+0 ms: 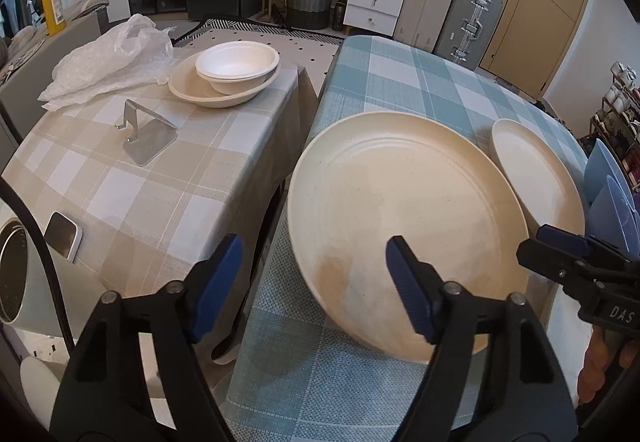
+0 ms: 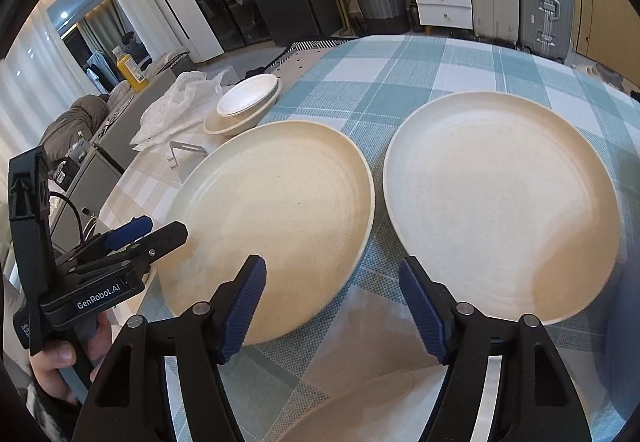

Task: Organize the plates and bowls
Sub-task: 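Move both grippers down toward the rim of the nearest cream plate, then close the left gripper on the plate rim while the right gripper closes beside it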

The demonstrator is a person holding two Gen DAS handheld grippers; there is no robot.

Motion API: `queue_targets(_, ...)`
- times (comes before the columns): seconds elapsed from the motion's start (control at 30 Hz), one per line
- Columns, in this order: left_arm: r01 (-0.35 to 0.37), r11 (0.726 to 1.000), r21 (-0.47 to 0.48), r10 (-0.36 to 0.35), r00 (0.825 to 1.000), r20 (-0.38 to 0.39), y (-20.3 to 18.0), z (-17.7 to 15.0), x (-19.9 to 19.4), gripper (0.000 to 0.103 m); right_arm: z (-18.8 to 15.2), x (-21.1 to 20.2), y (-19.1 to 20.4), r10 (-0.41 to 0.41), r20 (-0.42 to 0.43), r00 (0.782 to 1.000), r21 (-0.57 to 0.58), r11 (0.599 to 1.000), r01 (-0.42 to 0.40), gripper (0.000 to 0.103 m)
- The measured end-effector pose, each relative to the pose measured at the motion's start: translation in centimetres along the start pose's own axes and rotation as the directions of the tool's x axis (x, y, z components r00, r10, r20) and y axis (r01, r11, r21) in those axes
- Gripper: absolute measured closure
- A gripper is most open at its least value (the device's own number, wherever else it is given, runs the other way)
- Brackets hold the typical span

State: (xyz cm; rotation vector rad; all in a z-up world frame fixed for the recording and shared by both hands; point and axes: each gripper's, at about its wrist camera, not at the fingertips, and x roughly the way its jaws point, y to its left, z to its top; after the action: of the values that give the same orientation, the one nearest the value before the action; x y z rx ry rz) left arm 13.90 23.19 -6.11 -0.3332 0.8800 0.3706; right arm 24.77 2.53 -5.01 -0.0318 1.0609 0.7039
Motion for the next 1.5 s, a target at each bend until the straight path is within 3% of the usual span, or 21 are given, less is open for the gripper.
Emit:
queue_targets(0.17, 0.001, 1.0, 0.013, -0.001, 1.0, -0.009, 0.0, -0.1, 0.3, 0.041, -0.1, 0.9, 0.2, -0.012, -0.021, 1.0, -0.005, 1.0, 0.012, 0.04)
queue_targets(0.5, 0.034, 0.999, 0.004, -0.034, 0.999, -0.038, 0.0, -0.2, 1.2, 0.061, -0.3, 1.7, 0.3, -0.051, -0.04, 0.998, -0.018, 0.999, 0.05, 0.066)
queue_targets(0.7, 0.005, 1.0, 0.029, -0.004, 0.999, -0.033, -0.3, -0.4, 1.1, 0.075, -0.2, 1.9, 0.6, -0.063, -0.04, 0.997, -0.034, 0.998, 0.061, 0.08)
queue_targets(0.87, 0.004, 1.0, 0.028, -0.003, 0.999, -0.032, -0.1, -0.5, 0.9, 0.082, -0.3, 1.7, 0.7, -0.086, -0.023, 0.996, -0.045, 0.995, 0.085, 0.081)
queue_targets(1.5, 0.001, 0.999, 0.032, -0.002, 0.999, 0.045, -0.3, -0.3, -3.6, 0.082, 0.1, -1.0, 1.9, -0.063, 0.042, 0.997, -0.067, 0.996, 0.065, 0.081)
